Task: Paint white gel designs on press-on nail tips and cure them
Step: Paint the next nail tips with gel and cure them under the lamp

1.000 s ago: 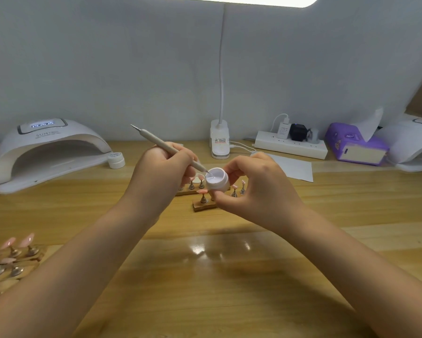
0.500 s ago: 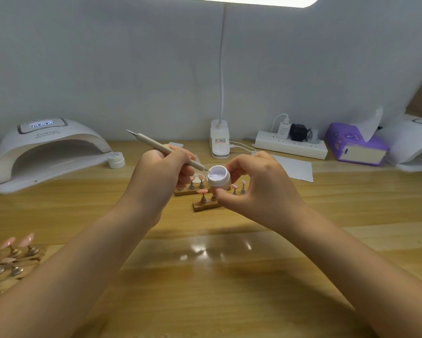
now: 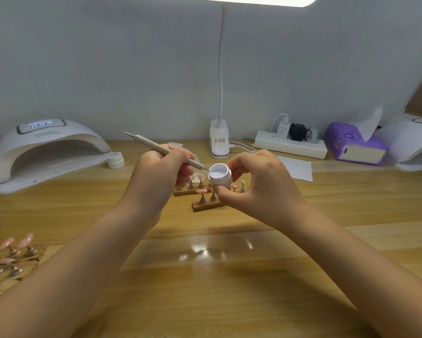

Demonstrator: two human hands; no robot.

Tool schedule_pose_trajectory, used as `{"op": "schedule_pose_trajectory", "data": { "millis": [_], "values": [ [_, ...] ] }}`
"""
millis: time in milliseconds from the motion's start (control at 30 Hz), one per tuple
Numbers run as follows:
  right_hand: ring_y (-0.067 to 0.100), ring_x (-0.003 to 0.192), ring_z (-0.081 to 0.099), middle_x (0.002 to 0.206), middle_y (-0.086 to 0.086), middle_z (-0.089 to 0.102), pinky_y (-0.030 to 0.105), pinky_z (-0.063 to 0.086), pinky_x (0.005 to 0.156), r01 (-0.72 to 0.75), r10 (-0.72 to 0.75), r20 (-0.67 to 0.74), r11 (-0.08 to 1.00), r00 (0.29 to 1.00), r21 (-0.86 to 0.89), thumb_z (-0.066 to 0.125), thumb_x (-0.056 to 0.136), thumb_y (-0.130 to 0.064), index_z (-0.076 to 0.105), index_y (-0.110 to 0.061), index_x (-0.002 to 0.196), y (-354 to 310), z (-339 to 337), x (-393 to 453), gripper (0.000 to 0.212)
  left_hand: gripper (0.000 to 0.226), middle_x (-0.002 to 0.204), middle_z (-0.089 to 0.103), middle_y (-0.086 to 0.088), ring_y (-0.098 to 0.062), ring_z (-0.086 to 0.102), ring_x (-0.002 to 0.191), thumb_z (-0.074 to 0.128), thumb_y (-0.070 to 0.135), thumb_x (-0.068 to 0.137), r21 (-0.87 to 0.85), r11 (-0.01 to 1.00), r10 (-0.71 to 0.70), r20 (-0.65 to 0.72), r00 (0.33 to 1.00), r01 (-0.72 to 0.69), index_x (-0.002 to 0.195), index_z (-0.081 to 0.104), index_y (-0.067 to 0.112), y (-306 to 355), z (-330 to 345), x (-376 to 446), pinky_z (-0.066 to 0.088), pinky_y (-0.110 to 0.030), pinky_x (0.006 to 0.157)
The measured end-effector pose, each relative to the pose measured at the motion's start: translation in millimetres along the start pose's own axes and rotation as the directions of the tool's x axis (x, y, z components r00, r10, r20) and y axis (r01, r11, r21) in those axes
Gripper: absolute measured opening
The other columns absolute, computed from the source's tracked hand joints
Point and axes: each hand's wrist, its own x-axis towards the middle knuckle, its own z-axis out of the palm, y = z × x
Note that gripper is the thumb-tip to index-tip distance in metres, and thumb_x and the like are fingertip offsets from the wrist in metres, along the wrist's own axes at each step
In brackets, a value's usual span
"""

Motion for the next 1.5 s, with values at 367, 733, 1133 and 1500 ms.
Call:
{"op": "schedule_pose_trajectory", "data": {
  "millis": [367, 733, 1133, 1500],
  "values": [
    [0.009, 0.086, 0.049, 0.083, -0.014, 0.064, 0.022, 0.038, 0.069, -0.006, 0.006, -0.011, 1.0, 1.0, 0.006, 0.069, 0.075, -0.049, 0.067, -0.02, 0.094, 0.8, 0.6, 0.1, 0.035, 0.021, 0.059, 0.058, 0.0, -0.012, 0.055, 0.061, 0.05, 0.007, 0.089, -0.045, 0.999, -0.008, 0.042, 0.999, 0.01, 0.074, 0.065, 0.009, -1.1, -0.2, -0.6, 0.047, -0.028, 0.06],
    [0.01, 0.086, 0.05, 0.082, -0.013, 0.065, 0.022, 0.038, 0.07, -0.011, 0.012, -0.011, 0.999, 1.0, 0.032, 0.07, 0.075, -0.05, 0.067, -0.02, 0.094, 1.0, 0.2, -0.7, 0.036, 0.018, 0.06, 0.058, -0.001, -0.014, 0.055, 0.064, 0.052, 0.02, 0.068, -0.081, 0.996, -0.031, 0.062, 0.998, 0.036, 0.074, 0.066, 0.01, -2.5, -0.5, 0.0, 0.047, -0.029, 0.062],
    [0.011, 0.086, 0.051, 0.083, -0.012, 0.066, 0.023, 0.039, 0.07, -0.016, 0.017, -0.013, 1.0, 1.0, 0.026, 0.071, 0.075, -0.049, 0.067, -0.02, 0.095, 2.8, 0.2, -0.6, 0.035, 0.018, 0.06, 0.059, 0.0, -0.012, 0.057, 0.062, 0.052, 0.019, 0.071, -0.109, 0.994, -0.019, 0.066, 0.998, 0.026, 0.076, 0.067, 0.01, -5.2, -1.1, 0.8, 0.049, -0.028, 0.062],
    [0.011, 0.084, 0.05, 0.083, -0.011, 0.066, 0.017, 0.035, 0.068, -0.014, 0.014, -0.021, 0.999, 1.0, 0.035, 0.069, 0.074, -0.052, 0.067, -0.02, 0.094, 4.1, 1.2, -0.1, 0.037, 0.014, 0.061, 0.06, 0.0, -0.012, 0.057, 0.064, 0.053, 0.012, 0.085, -0.117, 0.993, -0.005, 0.053, 0.999, 0.011, 0.081, 0.065, 0.007, -6.8, -0.4, 0.6, 0.049, -0.029, 0.063]
  ]
}}
